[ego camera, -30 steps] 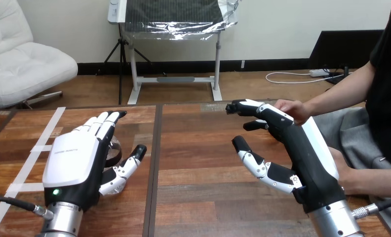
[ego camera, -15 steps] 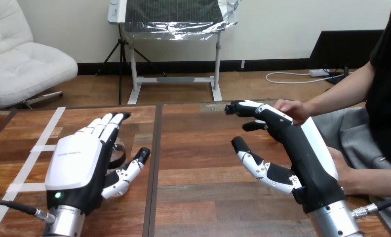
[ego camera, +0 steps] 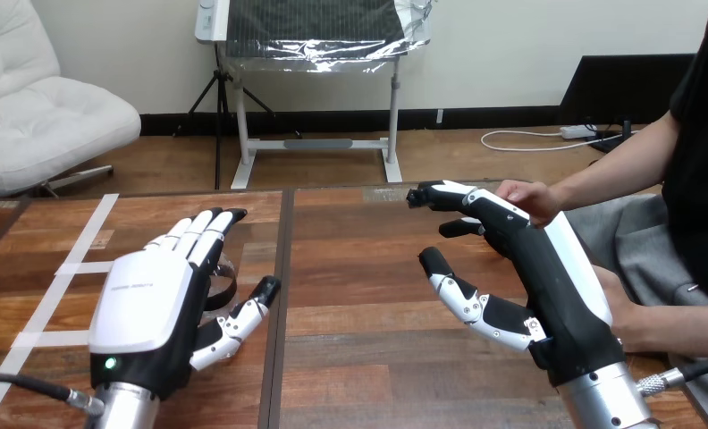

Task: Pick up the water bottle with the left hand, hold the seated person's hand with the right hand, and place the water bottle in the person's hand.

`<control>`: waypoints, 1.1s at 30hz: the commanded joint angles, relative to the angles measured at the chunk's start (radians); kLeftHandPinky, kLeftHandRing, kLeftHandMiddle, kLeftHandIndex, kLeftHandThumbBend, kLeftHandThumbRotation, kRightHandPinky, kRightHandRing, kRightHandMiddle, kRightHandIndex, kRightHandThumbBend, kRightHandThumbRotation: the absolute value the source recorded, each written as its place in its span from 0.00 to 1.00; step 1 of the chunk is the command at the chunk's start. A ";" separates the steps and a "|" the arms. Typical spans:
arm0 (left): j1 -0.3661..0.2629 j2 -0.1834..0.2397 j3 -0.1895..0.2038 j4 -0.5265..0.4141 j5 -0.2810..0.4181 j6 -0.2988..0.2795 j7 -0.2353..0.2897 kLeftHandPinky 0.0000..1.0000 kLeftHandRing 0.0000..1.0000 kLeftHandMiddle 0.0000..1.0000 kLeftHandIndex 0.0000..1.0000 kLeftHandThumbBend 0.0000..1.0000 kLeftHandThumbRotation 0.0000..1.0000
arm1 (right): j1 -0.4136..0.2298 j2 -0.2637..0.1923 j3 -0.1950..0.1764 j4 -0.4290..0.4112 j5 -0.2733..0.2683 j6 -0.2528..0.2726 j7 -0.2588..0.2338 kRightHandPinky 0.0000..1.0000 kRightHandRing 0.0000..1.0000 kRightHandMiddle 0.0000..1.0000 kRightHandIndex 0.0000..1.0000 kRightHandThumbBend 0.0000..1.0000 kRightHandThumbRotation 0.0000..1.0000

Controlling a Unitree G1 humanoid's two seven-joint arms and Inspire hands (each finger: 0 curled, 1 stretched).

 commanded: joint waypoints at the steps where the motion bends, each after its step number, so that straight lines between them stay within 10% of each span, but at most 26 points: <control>1: 0.016 -0.015 -0.016 0.017 0.011 -0.024 0.013 0.83 0.89 0.92 0.90 0.41 1.00 | -0.069 0.001 -0.004 -0.031 0.012 -0.003 0.000 0.71 0.81 0.82 0.72 0.31 0.00; 33: -0.019 -0.091 0.002 0.134 0.085 -0.040 0.306 0.99 1.00 1.00 1.00 0.40 1.00 | -0.076 0.001 -0.006 -0.021 0.020 -0.007 0.003 0.72 0.82 0.82 0.74 0.31 0.00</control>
